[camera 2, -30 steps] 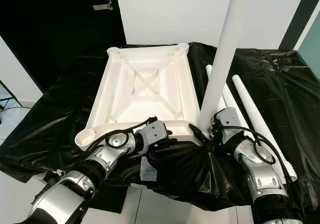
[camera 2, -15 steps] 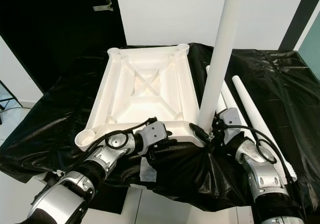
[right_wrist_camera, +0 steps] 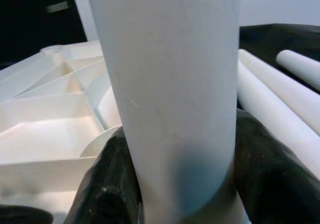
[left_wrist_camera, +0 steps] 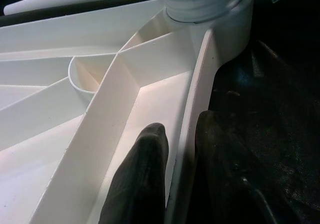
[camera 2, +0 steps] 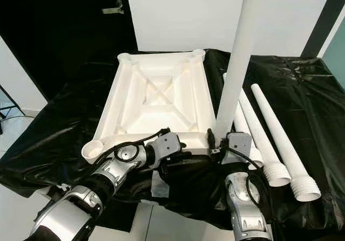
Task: Building children table
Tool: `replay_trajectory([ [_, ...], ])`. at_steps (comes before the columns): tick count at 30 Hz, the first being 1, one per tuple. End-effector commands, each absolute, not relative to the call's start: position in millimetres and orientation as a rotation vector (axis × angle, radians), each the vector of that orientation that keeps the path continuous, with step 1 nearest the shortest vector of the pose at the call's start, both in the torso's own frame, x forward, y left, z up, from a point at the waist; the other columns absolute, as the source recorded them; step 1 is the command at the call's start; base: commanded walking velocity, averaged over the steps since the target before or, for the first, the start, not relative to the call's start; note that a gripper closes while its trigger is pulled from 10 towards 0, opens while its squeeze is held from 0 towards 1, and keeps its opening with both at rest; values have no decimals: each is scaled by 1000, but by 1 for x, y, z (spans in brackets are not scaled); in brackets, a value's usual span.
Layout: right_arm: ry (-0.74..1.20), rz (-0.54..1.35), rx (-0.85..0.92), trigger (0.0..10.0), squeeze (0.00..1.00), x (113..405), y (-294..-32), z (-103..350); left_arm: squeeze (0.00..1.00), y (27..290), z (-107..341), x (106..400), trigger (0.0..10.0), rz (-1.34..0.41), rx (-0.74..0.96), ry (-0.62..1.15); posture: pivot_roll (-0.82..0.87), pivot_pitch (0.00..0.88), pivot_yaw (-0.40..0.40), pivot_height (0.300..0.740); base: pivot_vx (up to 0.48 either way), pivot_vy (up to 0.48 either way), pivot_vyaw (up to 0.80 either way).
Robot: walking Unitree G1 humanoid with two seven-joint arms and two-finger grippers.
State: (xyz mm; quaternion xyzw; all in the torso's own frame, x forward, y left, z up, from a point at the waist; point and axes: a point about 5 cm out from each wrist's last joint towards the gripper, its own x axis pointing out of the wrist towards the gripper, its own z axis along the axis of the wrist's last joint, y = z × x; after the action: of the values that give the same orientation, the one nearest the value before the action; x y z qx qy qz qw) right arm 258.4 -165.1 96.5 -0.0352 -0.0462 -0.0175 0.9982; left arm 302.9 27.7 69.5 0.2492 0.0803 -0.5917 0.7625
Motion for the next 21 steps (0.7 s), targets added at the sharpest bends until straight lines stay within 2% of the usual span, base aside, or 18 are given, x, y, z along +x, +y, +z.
replay_trajectory([
  [1, -4, -184, -100, 0, 0, 252, -186, 82, 0, 57, 15, 272, 10000, -1356, 547, 499, -20, 0, 20, 740, 0, 0, 0],
  [6, -5, -230, -77, 0, 0, 256, -181, 81, 0, 58, 15, 272, 10000, -1360, 553, 503, -18, 0, 19, 740, 0, 0, 0],
  [7, -11, -221, -88, 667, 0, 257, -178, 82, 0, 57, 15, 273, 10000, -1359, 554, 501, -18, 0, 18, 740, 0, 0, 0],
  [8, -20, -174, -85, 10000, 1000, 258, -172, 83, 0, 57, 16, 273, 10000, -1359, 555, 500, -20, 0, 19, 740, 0, 0, 0],
  [12, -23, -29, -59, 10000, 1000, 262, -160, 83, 0, 56, 15, 273, 10000, -1361, 556, 499, -21, 0, 19, 740, 0, 0, 0],
  [13, -35, 125, -65, 10000, 1000, 263, -151, 86, 0, 56, 15, 272, 10000, -1363, 556, 500, -24, 0, 19, 740, 0, 0, 0],
  [14, -35, 125, -65, 10000, 1000, 263, -151, 86, 0, 56, 15, 272, 10000, -1363, 556, 500, -24, 0, 19, 740, 0, 0, 0],
  [15, -42, 226, -74, 10000, 1000, 264, -145, 87, 0, 57, 14, 272, 10000, -1365, 557, 501, -24, 0, 19, 740, 0, 0, 0],
  [16, -30, 368, -86, 10000, 0, 263, -145, 87, 0, 57, 13, 271, 10000, -1367, 558, 504, -28, 0, 22, 740, 0, 0, 0],
  [19, -18, 450, -92, 10000, 0, 262, -148, 88, 0, 57, 13, 270, 10000, -1369, 559, 505, -32, 0, 25, 740, 0, 0, 0],
  [21, 11, 531, -138, 10000, 0, 266, -166, 91, 0, 56, 14, 271, 10000, -1370, 558, 504, -32, 0, 23, 740, 0, 0, 0],
])
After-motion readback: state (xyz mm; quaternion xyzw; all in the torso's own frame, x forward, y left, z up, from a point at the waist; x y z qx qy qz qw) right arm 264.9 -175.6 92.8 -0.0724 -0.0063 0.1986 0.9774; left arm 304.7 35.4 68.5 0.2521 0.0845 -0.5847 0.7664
